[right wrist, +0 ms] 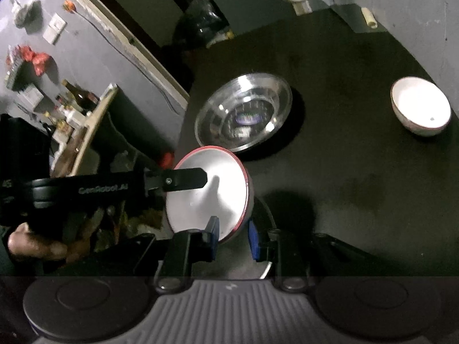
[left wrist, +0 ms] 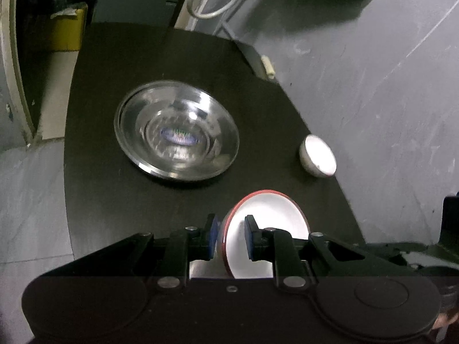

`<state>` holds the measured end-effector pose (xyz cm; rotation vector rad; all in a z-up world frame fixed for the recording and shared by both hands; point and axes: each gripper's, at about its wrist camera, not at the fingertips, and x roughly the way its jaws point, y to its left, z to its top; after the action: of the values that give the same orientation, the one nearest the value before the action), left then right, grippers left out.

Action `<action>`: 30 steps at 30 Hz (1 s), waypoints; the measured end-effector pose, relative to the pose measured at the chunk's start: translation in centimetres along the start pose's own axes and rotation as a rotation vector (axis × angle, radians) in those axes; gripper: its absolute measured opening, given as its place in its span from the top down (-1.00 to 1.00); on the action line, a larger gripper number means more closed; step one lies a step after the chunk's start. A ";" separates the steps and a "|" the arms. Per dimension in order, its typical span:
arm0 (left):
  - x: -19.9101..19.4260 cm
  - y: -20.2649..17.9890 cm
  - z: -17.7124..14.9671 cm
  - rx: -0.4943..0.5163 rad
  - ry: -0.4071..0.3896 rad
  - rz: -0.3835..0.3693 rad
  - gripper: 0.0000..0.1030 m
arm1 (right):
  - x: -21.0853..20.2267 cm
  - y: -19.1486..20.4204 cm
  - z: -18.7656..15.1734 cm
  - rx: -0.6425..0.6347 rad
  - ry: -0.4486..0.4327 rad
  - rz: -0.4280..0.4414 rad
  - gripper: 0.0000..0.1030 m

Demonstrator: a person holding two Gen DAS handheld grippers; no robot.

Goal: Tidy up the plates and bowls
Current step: 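Carry the white bowl with both tools and lower it into the steel bowl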

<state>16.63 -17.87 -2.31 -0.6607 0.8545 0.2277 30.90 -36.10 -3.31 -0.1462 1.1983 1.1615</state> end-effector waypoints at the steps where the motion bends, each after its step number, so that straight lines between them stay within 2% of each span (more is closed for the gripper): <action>1: 0.2 0.0 -0.3 0.000 0.011 0.005 0.59 | 0.2 0.0 -0.1 -0.001 0.009 -0.005 0.49; 10: 0.9 0.7 -2.3 -0.001 0.093 0.018 0.58 | 0.7 -0.2 -0.8 0.014 0.049 -0.019 0.48; 25: 1.1 1.2 -3.4 0.016 0.172 0.048 0.56 | 1.8 0.8 -1.2 -0.025 0.122 -0.030 0.48; 30: 1.2 1.1 -3.5 0.020 0.176 0.057 0.55 | 2.1 0.8 -1.4 -0.033 0.131 -0.036 0.48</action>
<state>14.72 -19.27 -5.42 -0.6449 1.0445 0.2141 29.23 -35.27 -5.21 -0.2714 1.2873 1.1544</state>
